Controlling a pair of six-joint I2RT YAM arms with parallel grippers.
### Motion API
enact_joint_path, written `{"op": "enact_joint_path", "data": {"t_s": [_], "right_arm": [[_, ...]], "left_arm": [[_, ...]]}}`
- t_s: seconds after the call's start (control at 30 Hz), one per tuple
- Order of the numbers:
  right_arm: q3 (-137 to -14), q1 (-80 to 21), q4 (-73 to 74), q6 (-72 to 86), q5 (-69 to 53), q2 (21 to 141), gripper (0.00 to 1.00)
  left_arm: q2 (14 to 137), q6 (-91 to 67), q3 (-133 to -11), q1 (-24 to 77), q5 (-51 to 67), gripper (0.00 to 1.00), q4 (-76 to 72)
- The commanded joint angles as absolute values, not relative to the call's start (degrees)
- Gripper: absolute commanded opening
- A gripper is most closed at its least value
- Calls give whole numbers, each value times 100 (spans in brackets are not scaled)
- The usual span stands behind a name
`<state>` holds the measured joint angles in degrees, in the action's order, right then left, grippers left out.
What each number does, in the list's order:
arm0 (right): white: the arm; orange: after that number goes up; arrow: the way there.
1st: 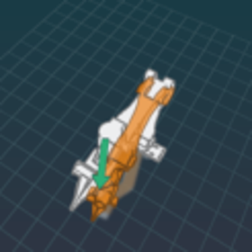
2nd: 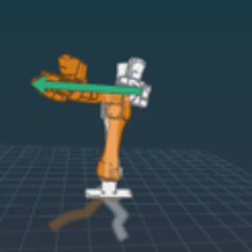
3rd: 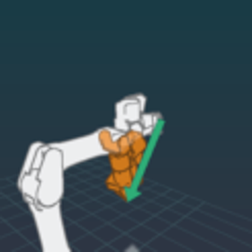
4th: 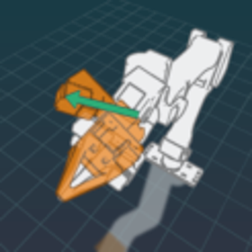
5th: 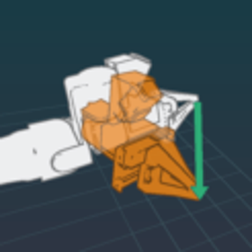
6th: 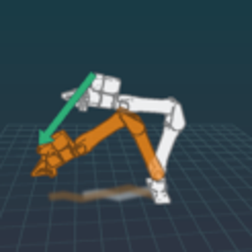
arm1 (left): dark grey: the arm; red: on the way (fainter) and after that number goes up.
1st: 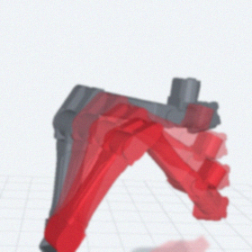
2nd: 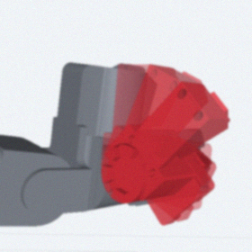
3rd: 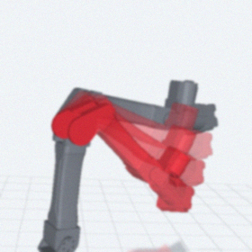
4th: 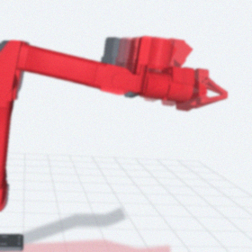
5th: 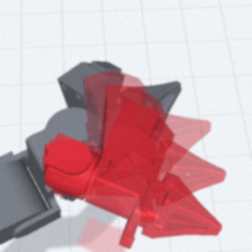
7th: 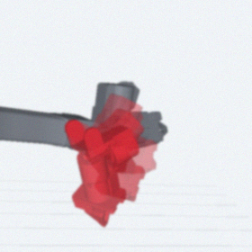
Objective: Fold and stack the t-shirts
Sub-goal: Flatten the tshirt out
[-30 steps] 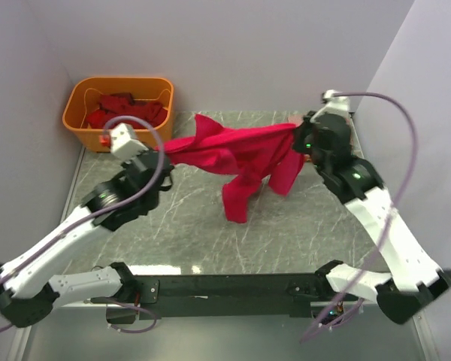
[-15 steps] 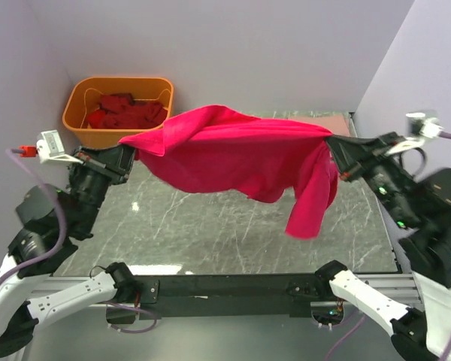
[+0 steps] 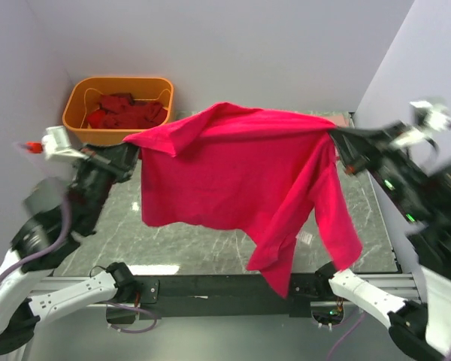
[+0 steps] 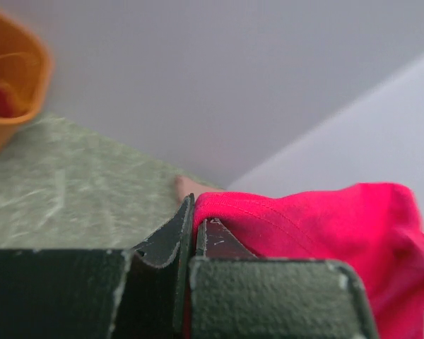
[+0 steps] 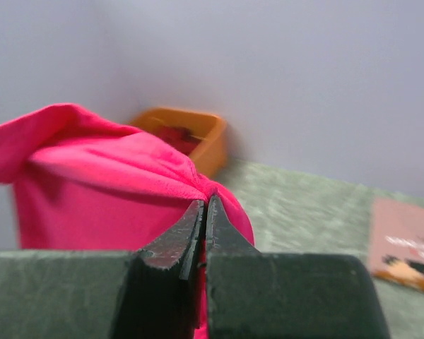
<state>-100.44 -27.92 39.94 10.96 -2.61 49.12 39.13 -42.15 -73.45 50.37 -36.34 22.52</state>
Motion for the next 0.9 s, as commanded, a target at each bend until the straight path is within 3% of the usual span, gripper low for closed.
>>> {"op": "enact_joint_path", "data": {"t_s": [0.0, 0.03, 0.1, 0.17, 0.23, 0.27, 0.3, 0.37, 0.4, 0.53, 0.6, 0.63, 0.87], "right_arm": [[-9906, -2628, 3569, 520, 1115, 5694, 0], [-9836, -2541, 3516, 458, 1099, 5869, 0], [-9581, -1883, 3254, 325, 22, 6502, 0], [-9318, -1347, 3016, 273, -1154, 7283, 0], [-9264, -1353, 2787, 115, -1230, 8246, 3], [-9377, -1362, 2760, -112, -1361, 8610, 12], [-9482, -1371, 2681, -132, -1449, 8961, 30], [-9920, -1389, 2567, -63, -1354, 9978, 42], [-10149, -1389, 2653, -9, -1145, 10298, 48], [-11013, -1546, 3296, 422, -669, 11127, 56], [-10435, -1660, 3016, 597, -309, 10839, 70], [-10146, -1774, 2884, 632, -12, 10419, 83], [-6915, -1863, 1655, 2359, 472, 8229, 89]], "left_arm": [[4577, -4928, -7260, 4931, -5833, 1, 3109], [4997, -5235, -7268, 4905, -6393, 1, 3416], [5447, -6018, -7251, 4381, -6356, 5, 4304], [6010, -5786, -7033, 3529, -4824, 4, 4194], [6535, -5529, -6400, 2394, -3670, 8, 3351], [6730, -5433, -6251, 2208, -3047, 29, 3192], [6933, -5449, -6127, 2102, -3024, 50, 3025], [7452, -5450, -6204, 2066, -3137, 99, 2962], [7601, -5458, -6283, 2013, -3146, 99, 3014], [8024, -5484, -6644, 1951, -3112, 99, 3260], [7981, -5467, -6513, 1951, -3024, 99, 3208], [7911, -5449, -6417, 1951, -2954, 99, 3138], [7199, -5625, -5004, 1951, -2049, 100, 2857]]}}
